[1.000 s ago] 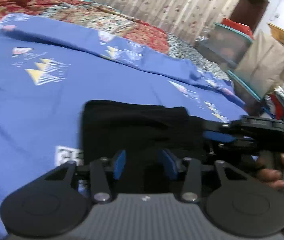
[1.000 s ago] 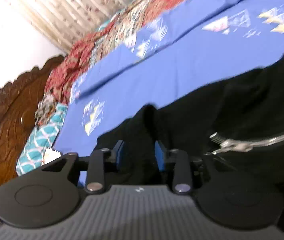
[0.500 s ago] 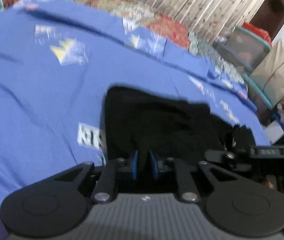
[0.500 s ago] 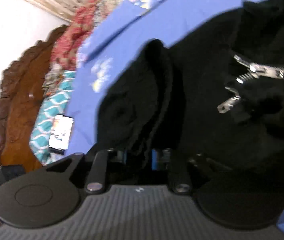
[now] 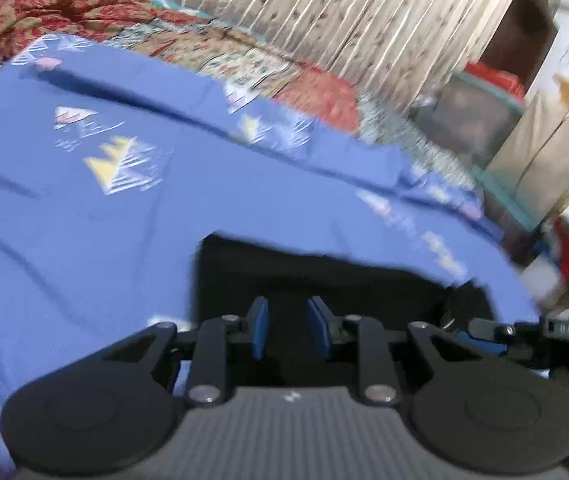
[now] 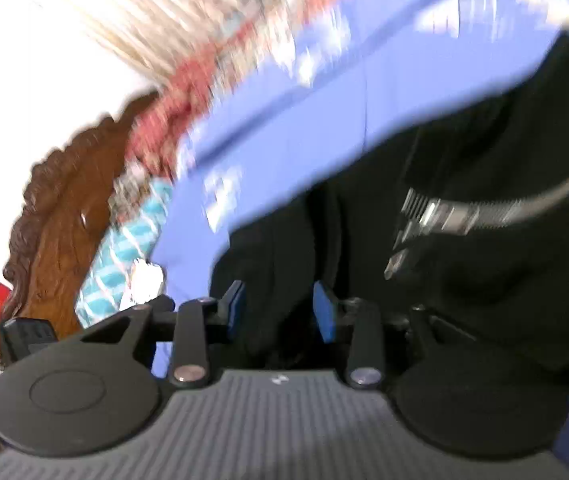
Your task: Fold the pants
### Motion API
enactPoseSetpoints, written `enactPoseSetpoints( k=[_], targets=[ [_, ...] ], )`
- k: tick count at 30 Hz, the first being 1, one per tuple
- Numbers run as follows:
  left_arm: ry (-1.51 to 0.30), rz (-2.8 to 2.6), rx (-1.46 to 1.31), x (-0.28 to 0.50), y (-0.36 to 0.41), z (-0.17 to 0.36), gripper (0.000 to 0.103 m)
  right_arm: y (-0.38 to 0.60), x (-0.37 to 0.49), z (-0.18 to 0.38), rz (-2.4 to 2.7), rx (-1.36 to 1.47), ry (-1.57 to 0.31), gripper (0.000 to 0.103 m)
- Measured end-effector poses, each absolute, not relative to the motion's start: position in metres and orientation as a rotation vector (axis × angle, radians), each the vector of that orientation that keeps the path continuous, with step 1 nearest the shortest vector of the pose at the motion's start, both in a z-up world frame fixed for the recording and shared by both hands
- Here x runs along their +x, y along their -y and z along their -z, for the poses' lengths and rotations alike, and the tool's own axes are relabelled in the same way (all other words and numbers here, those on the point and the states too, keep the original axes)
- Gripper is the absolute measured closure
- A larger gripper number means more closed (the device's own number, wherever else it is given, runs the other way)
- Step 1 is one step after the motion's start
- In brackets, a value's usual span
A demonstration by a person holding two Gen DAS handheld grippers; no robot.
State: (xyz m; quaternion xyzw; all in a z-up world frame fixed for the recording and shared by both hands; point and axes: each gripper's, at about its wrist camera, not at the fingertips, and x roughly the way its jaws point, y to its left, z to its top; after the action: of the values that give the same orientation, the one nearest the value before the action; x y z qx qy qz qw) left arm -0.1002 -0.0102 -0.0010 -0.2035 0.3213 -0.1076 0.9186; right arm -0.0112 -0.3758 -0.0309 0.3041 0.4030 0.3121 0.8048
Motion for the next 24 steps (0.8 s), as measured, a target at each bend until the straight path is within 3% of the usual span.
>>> enactPoseSetpoints(
  k=[6, 17, 19, 20, 21, 24],
  targets=[
    [-0.673, 0.377, -0.405, -0.069, 0.057, -0.010, 0.080, 0.462, -0.037, 0.008, -0.321, 0.630, -0.622, 0.043],
    [-0.760, 0.598, -0.338, -0.024, 0.168, -0.019, 0.081, 0.503, -0.049, 0.080, -0.116, 0.759, -0.748, 0.041],
    [-0.794, 0.600, -0.341, -0.015, 0.177, -0.017, 0.081, 0.493, -0.049, 0.080, -0.120, 0.705, -0.754, 0.058],
    [-0.802, 0.605, -0.331, -0.012, 0.179, -0.018, 0.080, 0.491, -0.050, 0.071, -0.126, 0.667, -0.767, 0.078],
    [-0.805, 0.614, -0.309, -0.008, 0.185, -0.023, 0.079, 0.488, -0.048, 0.065, -0.140, 0.645, -0.771, 0.083],
    [-0.804, 0.624, -0.226, 0.001, 0.209, -0.040, 0.052, 0.469, -0.054, 0.035, -0.202, 0.534, -0.694, 0.084]
  ],
)
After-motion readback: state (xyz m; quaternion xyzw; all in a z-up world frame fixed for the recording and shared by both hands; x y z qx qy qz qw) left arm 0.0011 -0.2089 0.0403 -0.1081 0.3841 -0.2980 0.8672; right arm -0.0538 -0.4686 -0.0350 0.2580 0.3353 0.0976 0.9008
